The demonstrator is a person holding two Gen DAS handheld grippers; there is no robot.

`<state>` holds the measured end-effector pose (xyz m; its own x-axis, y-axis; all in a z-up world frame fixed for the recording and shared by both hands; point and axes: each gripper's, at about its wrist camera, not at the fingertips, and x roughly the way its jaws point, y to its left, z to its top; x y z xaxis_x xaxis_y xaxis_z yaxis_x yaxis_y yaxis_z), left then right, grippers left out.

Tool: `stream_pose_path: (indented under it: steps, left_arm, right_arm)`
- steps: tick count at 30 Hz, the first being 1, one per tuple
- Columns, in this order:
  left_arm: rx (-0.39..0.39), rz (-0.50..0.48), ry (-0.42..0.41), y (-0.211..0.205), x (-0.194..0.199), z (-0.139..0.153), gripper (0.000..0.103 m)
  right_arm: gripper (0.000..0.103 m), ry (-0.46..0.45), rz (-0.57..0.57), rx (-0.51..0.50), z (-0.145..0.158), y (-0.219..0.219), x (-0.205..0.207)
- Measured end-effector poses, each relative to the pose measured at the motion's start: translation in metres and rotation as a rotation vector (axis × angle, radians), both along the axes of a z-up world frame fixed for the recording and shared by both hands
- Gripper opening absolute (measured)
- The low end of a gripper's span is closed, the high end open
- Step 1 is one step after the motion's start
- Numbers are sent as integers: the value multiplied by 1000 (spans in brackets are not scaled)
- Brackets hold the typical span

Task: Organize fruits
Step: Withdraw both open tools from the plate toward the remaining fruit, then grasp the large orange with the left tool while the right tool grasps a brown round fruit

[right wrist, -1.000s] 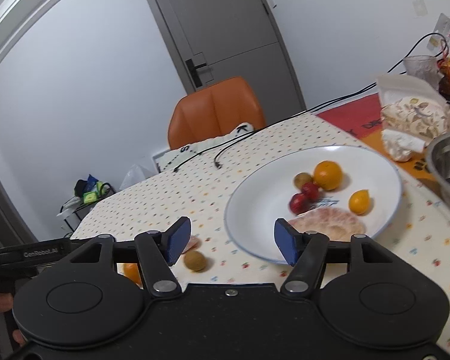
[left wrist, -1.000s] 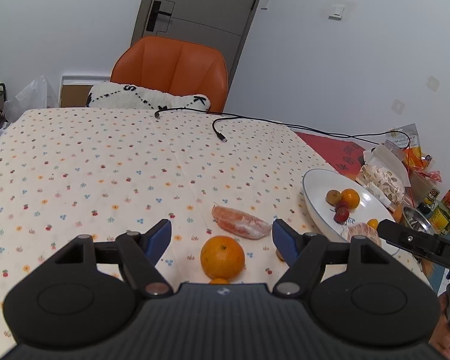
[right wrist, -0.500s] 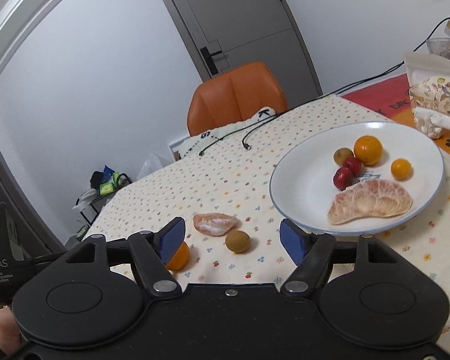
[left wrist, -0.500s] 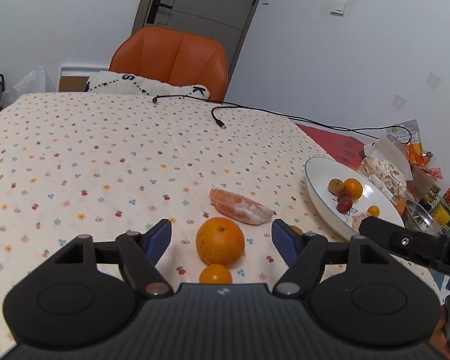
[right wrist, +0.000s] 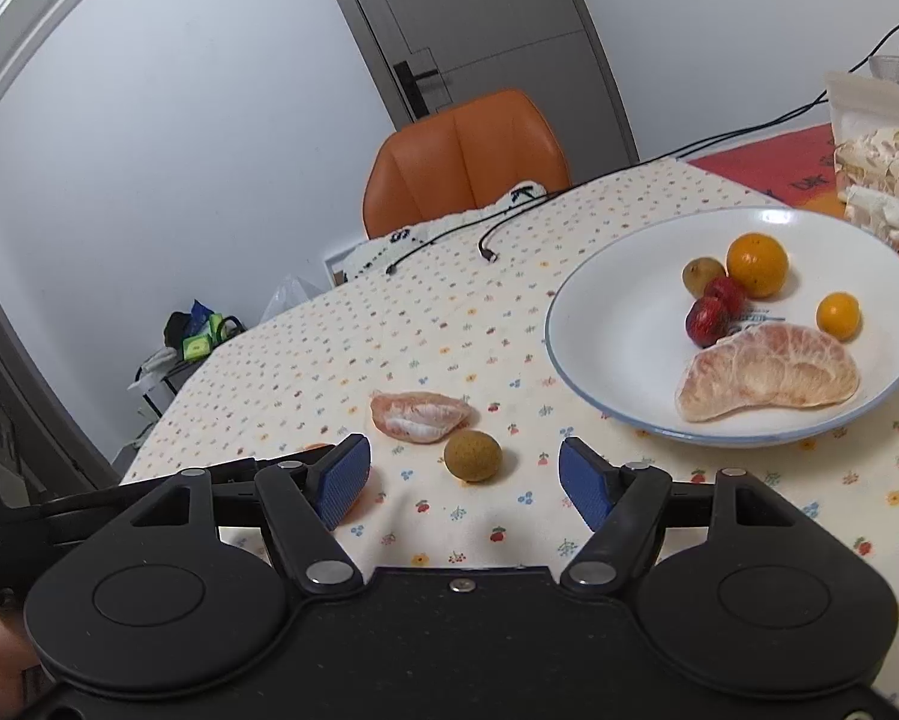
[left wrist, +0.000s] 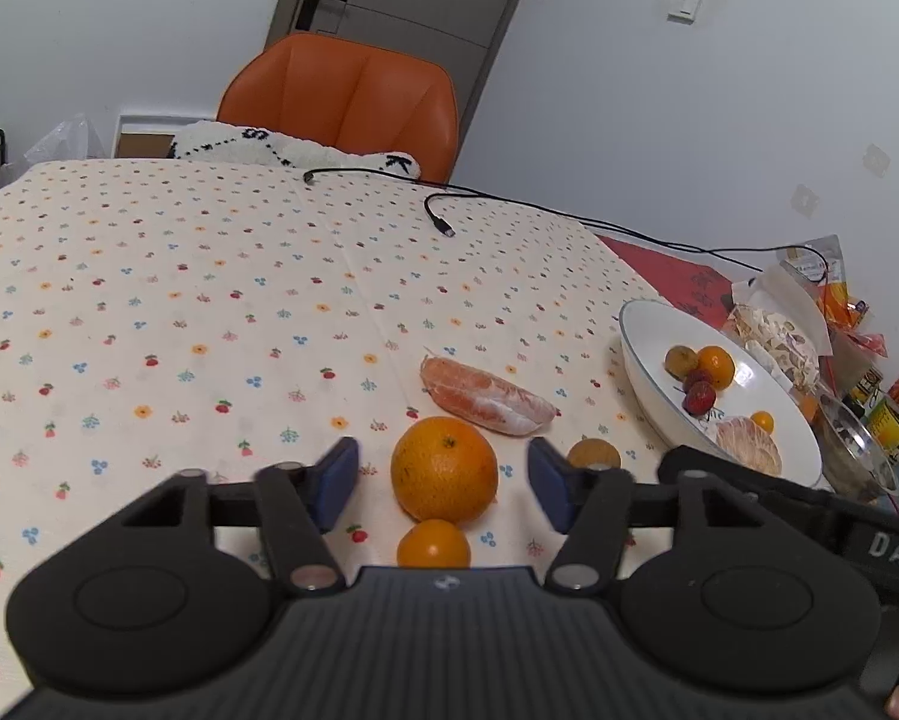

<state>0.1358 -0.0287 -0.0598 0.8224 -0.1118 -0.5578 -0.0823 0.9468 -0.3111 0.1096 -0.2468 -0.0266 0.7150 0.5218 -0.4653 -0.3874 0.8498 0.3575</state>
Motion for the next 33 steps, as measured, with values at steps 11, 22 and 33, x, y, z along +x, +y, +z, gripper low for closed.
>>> stream_pose_path:
  steps: [11, 22, 33]
  left_arm:
    - [-23, 12, -1, 15, -8, -1, 37]
    - [-28, 40, -9, 33, -20, 5, 37]
    - [-28, 34, -32, 34, -26, 14, 37]
  right_arm:
    - [70, 15, 23, -34, -7, 17, 9]
    - [70, 26, 25, -59, -12, 30, 18]
    - [23, 36, 34, -103, -17, 37, 23]
